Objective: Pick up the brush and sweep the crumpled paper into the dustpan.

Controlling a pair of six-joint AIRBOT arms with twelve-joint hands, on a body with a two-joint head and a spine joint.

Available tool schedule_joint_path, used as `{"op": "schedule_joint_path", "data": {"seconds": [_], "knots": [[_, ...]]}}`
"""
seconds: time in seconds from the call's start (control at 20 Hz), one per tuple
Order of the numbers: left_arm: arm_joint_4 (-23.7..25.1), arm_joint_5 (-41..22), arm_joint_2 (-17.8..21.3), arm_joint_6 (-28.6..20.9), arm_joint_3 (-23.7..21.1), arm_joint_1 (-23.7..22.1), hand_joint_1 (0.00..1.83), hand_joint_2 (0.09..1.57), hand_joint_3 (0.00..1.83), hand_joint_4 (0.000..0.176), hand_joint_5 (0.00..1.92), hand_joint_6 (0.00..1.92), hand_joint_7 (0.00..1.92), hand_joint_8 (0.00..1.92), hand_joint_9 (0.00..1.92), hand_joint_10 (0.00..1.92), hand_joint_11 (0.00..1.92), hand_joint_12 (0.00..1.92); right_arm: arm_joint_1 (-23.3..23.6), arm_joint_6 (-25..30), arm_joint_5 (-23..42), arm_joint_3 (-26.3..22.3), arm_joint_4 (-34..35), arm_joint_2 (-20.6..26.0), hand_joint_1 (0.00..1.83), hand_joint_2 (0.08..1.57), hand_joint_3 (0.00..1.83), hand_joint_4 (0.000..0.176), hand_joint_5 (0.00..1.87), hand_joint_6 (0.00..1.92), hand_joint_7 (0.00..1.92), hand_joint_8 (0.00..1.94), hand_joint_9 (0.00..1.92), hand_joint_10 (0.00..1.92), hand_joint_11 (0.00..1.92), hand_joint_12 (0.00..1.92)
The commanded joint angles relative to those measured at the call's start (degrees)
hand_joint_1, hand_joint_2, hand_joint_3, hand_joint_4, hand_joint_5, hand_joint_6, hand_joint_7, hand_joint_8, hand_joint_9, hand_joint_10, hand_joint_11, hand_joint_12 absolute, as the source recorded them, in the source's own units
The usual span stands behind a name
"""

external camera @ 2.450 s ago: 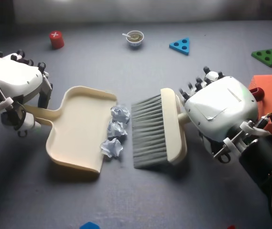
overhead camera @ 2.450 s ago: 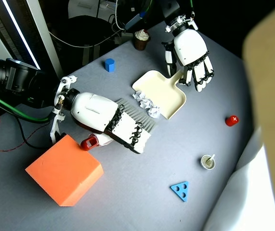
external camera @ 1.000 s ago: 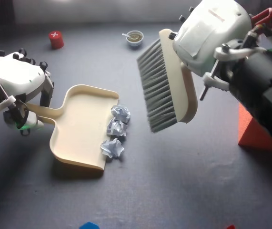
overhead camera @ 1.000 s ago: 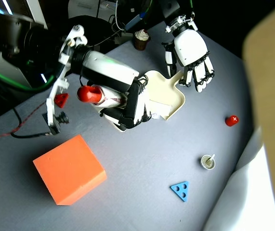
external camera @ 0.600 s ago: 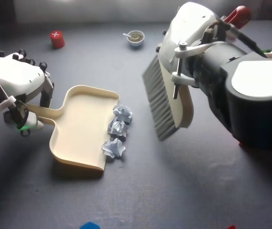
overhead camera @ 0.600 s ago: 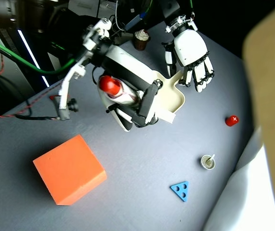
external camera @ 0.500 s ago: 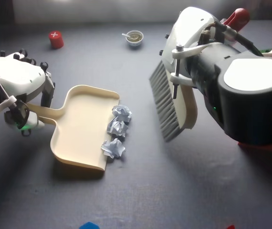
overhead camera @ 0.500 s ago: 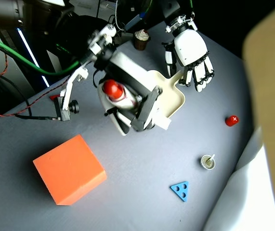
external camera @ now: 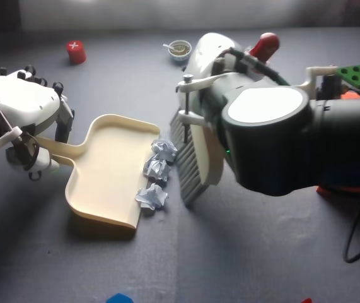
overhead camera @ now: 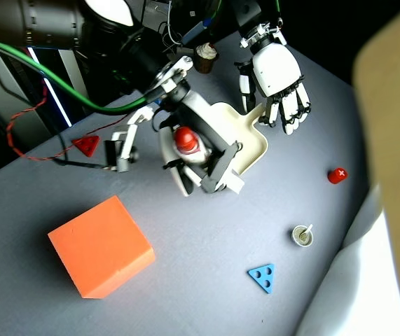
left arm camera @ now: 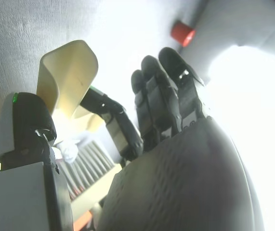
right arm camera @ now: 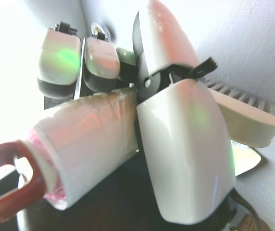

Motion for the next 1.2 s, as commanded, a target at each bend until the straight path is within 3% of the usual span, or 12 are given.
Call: {"op": "schedule_joint_path", "data": {"seconds": [0.0, 0.05, 0.1, 0.45, 0.5, 0.65, 0.7, 0.8, 0.85, 0.9, 1.0, 1.15], "knots": [[2.1, -4.5, -0.4, 0.3, 0.2, -0.7, 1.05, 1.12, 0.0, 0.088, 0.97, 0.99, 0.38, 0.0, 0.36, 0.0, 0.0, 0.82, 0.0, 0.1, -1.3, 0.3, -5.7, -0.1, 1.43, 1.18, 0.0, 0.084, 0.92, 1.92, 1.03, 1.94, 1.3, 1.92, 1.39, 1.92], [2.1, -4.5, -0.4, 0.3, 0.2, -0.7, 1.02, 1.12, 0.0, 0.134, 0.97, 1.0, 0.37, 0.0, 0.37, 0.0, 0.0, 0.86, -0.3, 0.8, -0.7, 0.5, -6.4, -0.5, 1.42, 1.2, 0.0, 0.125, 0.92, 1.92, 1.04, 1.94, 1.3, 1.92, 1.38, 1.92], [2.0, -4.5, -0.4, 0.4, 0.2, -0.7, 1.02, 1.12, 0.0, 0.134, 0.96, 1.01, 0.37, 0.0, 0.36, 0.0, 0.0, 0.85, -0.5, 3.2, 0.2, 0.6, -8.3, -1.0, 1.42, 1.2, 0.0, 0.135, 0.93, 1.92, 1.03, 1.94, 1.3, 1.92, 1.39, 1.92], [1.4, -4.5, -0.8, 0.7, 0.2, -0.8, 1.03, 1.13, 0.0, 0.115, 0.95, 1.02, 0.37, 0.0, 0.35, 0.01, 0.0, 0.8, -0.6, 24.7, 3.6, 1.3, -22.6, -2.5, 1.42, 1.19, 0.0, 0.136, 0.91, 1.92, 0.99, 1.94, 1.29, 1.92, 1.38, 1.92], [1.4, -4.5, -0.9, 0.7, 0.2, -0.8, 1.0, 1.13, 0.0, 0.152, 0.93, 1.05, 0.36, 0.0, 0.35, 0.0, 0.0, 0.78, -0.9, 27.7, 2.3, 1.0, -25.2, -2.4, 1.42, 1.19, 0.0, 0.136, 0.91, 1.92, 0.98, 1.94, 1.28, 1.92, 1.38, 1.92], [1.4, -4.6, -1.0, 0.7, 0.2, -0.8, 1.01, 1.14, 0.0, 0.136, 0.92, 1.08, 0.35, 0.0, 0.34, 0.0, 0.0, 0.77, -2.1, 27.8, 1.3, -1.0, -27.4, -0.6, 1.44, 1.17, 0.0, 0.128, 0.92, 1.92, 1.0, 1.94, 1.29, 1.92, 1.39, 1.92], [1.4, -4.6, -1.0, 0.7, 0.3, -0.8, 1.01, 1.14, 0.0, 0.115, 0.92, 1.07, 0.36, 0.0, 0.32, 0.01, 0.0, 0.74, -2.2, 27.2, 1.1, -1.4, -27.2, 0.0, 1.43, 1.19, 0.0, 0.073, 0.9, 1.92, 1.0, 1.94, 1.29, 1.92, 1.38, 1.92], [1.3, -4.6, -1.1, 0.7, 0.3, -0.8, 1.01, 1.14, 0.0, 0.116, 0.92, 1.08, 0.36, 0.0, 0.32, 0.01, 0.0, 0.72, -2.2, 26.3, 1.0, -1.7, -26.4, 1.4, 1.43, 1.19, 0.0, 0.071, 0.9, 1.92, 1.01, 1.94, 1.29, 1.92, 1.38, 1.92], [1.3, -4.6, -1.1, 0.7, 0.3, -0.8, 1.03, 1.14, 0.0, 0.082, 0.93, 1.05, 0.36, 0.0, 0.34, 0.01, 0.0, 0.76, -2.1, 25.3, 1.0, -1.6, -25.9, 2.0, 1.44, 1.2, 0.0, 0.075, 0.92, 1.92, 0.98, 1.94, 1.29, 1.92, 1.38, 1.92], [1.3, -4.6, -1.1, 0.7, 0.3, -0.8, 1.02, 1.13, 0.0, 0.121, 0.93, 1.05, 0.36, 0.0, 0.34, 0.01, 0.0, 0.79, -2.1, 24.8, 1.0, -1.6, -25.6, 2.4, 1.44, 1.19, 0.0, 0.079, 0.92, 1.92, 0.99, 1.94, 1.28, 1.92, 1.38, 1.92], [1.3, -4.5, -1.0, 0.7, 0.3, -0.7, 1.04, 1.13, 0.0, 0.081, 0.94, 1.04, 0.35, 0.0, 0.35, 0.0, 0.0, 0.79, -1.9, 24.7, 1.0, -1.9, -25.6, 3.3, 1.45, 1.19, 0.0, 0.091, 0.93, 1.92, 0.99, 1.94, 1.28, 1.92, 1.39, 1.92], [1.3, -4.5, -1.0, 0.7, 0.4, -0.7, 1.03, 1.14, 0.0, 0.093, 0.93, 1.05, 0.36, 0.0, 0.34, 0.0, 0.0, 0.78, -2.0, 24.4, 1.7, -3.2, -24.6, 4.4, 1.44, 1.19, 0.0, 0.091, 0.91, 1.92, 0.96, 1.94, 1.26, 1.92, 1.37, 1.92]]}}
